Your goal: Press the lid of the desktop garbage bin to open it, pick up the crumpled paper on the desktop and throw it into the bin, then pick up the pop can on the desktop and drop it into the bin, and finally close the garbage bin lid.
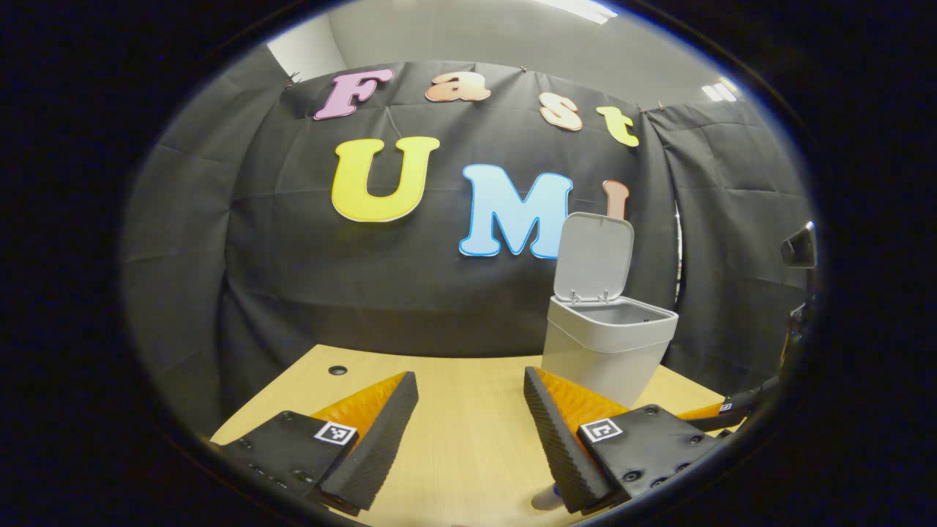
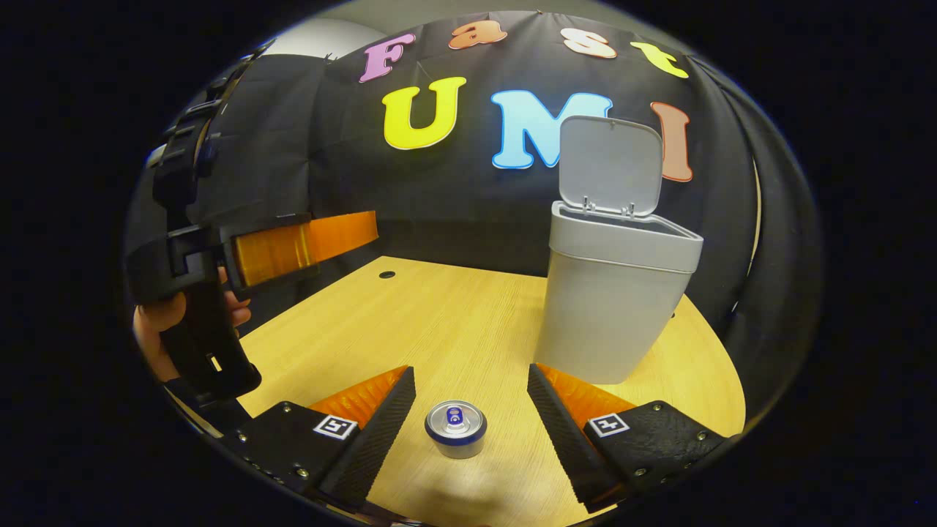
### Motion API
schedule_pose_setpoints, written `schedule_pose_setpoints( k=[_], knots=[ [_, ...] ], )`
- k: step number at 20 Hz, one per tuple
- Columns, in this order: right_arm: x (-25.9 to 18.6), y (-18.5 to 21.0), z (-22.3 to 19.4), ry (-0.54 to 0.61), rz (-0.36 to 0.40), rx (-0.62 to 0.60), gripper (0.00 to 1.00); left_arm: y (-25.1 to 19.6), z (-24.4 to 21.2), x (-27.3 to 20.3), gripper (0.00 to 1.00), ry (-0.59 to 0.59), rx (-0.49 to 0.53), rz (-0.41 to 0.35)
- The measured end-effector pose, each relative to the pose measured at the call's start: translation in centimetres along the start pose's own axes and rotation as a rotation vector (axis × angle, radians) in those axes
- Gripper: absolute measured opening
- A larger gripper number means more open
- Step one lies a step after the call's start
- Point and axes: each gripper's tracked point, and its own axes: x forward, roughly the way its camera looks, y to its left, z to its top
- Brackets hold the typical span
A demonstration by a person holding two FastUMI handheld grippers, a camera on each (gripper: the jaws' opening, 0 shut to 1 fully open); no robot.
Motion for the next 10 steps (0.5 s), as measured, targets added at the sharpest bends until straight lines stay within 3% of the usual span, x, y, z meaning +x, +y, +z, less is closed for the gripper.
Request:
schedule_pose_setpoints(
  k=[10],
  knots=[
    [3.0,1.1,-4.7,0.173,0.062,-0.049,0.99,-0.1,0.3,-1.5,0.95,-0.009,0.006,0.001]
  ],
)
